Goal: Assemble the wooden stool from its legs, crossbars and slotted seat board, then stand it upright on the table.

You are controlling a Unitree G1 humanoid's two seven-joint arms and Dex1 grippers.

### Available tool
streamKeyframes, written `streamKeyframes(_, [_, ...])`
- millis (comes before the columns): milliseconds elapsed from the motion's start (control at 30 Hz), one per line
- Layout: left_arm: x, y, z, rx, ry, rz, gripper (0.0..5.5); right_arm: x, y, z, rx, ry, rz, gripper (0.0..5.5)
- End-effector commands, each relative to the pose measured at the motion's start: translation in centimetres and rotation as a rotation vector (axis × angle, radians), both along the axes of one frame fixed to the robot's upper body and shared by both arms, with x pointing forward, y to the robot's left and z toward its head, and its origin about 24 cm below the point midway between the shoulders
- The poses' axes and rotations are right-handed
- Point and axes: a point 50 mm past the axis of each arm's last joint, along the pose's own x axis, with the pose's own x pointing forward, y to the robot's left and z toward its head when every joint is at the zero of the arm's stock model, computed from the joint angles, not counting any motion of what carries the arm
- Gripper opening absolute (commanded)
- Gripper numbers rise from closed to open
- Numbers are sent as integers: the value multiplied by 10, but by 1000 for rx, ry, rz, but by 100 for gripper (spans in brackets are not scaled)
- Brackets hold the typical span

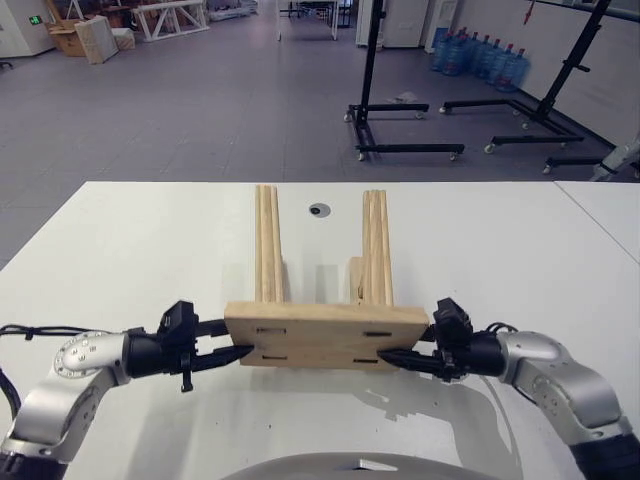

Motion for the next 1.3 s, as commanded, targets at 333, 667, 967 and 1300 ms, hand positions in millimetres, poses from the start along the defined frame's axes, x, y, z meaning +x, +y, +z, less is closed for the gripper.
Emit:
streamKeyframes(333, [12,-40,33,-144,205,16,174,54,27,76,293,398,144,199])
streamKeyframes(667, [54,-42,47,-349,466,314,181,114,57,127,436,509,5,193])
streamKeyframes(967, [98,-53,71,-555,656,532,181,141,75,134,515,637,-164,137])
streamKeyframes(1300, [127,-49,96,-578,730,775,181,152,80,108,562,805,-424,137])
